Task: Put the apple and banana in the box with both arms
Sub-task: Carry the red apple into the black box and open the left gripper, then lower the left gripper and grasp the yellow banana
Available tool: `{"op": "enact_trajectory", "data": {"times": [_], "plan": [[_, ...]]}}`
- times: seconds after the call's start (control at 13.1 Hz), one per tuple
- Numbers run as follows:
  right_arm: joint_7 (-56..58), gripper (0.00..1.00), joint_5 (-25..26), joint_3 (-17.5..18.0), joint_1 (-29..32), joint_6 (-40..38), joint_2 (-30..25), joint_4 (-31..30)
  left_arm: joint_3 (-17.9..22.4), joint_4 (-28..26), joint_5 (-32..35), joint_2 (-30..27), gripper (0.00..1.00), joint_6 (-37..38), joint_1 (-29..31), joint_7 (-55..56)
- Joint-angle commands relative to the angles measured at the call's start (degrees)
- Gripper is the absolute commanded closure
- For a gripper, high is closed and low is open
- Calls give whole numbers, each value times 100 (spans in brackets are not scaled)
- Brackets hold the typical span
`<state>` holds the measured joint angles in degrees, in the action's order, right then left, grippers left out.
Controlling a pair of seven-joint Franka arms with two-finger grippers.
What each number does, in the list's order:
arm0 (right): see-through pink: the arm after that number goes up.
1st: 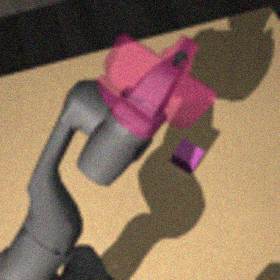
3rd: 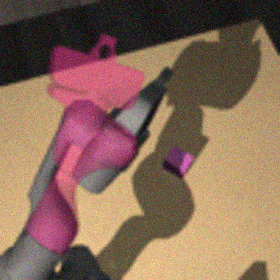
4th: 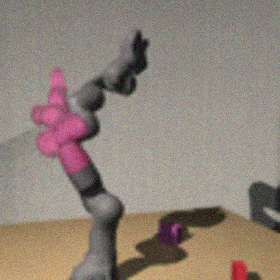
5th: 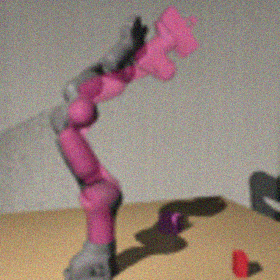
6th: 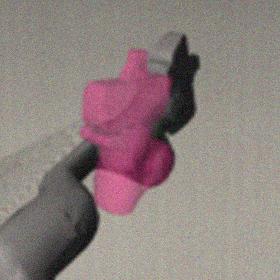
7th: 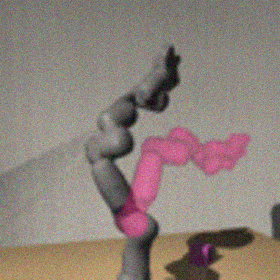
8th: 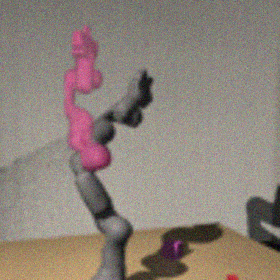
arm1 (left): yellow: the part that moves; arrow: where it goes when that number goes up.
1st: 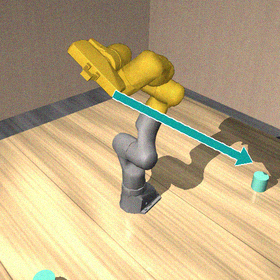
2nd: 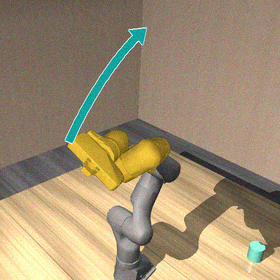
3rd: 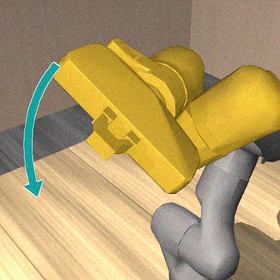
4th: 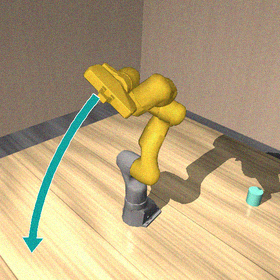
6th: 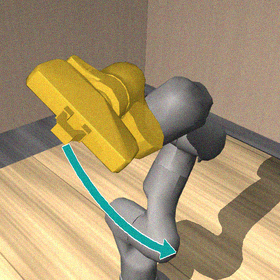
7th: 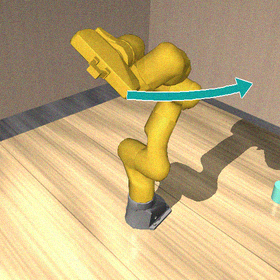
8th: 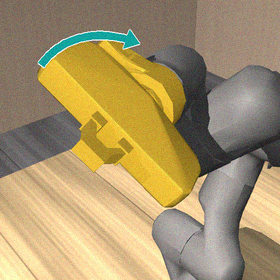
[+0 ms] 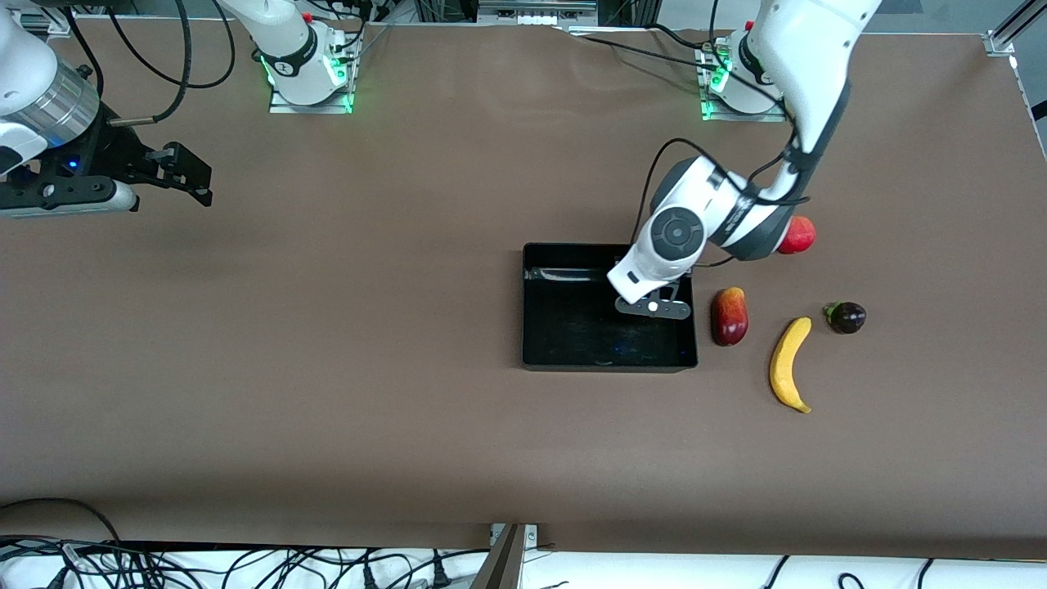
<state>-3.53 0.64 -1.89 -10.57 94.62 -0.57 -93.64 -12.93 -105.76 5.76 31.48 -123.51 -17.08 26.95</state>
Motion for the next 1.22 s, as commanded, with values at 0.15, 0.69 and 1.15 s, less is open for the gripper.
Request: {"op": "enact_trajectory", "data": {"times": [0.15, 0.69, 1.15], "plan": [[2, 0, 59, 22, 2, -14, 31, 109, 88, 371, 4, -395, 0, 387, 90, 22], [2, 0, 41, 22, 11, -14, 39, 101, 150, 1453, 83, 84, 0, 788, 2031, -2304], [2, 0, 32, 22, 11, -5, 39, 101, 150, 1339, 751, 938, 0, -461, 2533, -3484]]}}
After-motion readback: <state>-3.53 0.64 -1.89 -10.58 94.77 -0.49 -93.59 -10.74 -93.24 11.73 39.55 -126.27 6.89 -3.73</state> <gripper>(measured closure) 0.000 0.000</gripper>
